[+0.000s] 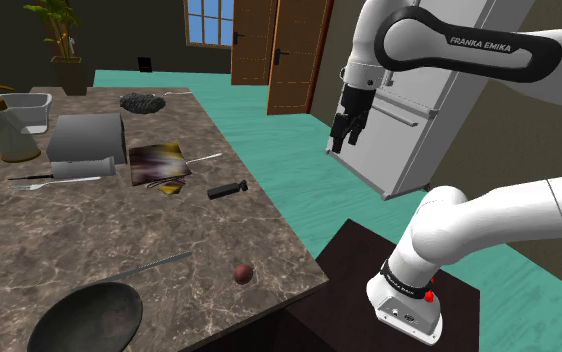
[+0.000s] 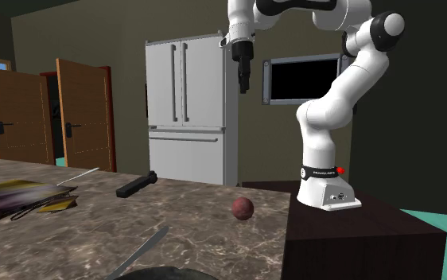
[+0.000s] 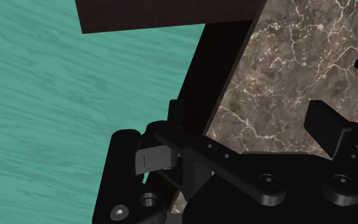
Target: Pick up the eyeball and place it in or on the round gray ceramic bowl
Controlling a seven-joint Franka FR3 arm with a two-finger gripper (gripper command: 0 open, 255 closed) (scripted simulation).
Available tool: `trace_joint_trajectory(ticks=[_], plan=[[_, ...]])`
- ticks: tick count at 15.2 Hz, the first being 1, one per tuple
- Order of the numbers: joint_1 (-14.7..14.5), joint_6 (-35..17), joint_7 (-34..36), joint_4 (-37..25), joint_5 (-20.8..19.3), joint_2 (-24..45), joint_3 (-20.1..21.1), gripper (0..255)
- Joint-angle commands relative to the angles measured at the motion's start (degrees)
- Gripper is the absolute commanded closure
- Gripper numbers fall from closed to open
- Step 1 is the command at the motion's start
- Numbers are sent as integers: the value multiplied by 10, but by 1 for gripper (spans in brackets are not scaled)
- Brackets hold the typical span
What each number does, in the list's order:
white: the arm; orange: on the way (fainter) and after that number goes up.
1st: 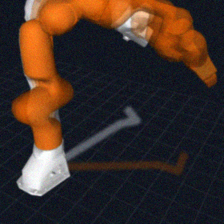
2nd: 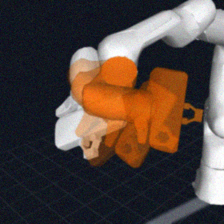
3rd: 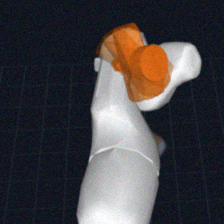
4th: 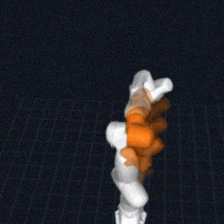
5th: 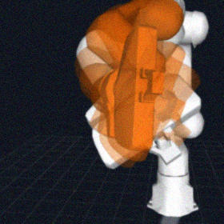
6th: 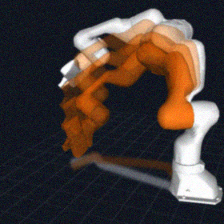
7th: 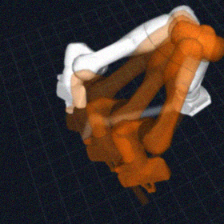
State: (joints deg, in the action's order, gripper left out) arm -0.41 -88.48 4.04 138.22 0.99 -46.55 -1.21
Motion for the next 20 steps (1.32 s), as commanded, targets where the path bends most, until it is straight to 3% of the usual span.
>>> trace_joint_trajectory(ticks=[1, 10, 20], plan=[[0, 0, 0, 0, 0, 0, 0, 0], [-35, -118, 111, 81, 82, 41, 94, 0], [-70, -276, 227, 97, 157, 177, 204, 0]])
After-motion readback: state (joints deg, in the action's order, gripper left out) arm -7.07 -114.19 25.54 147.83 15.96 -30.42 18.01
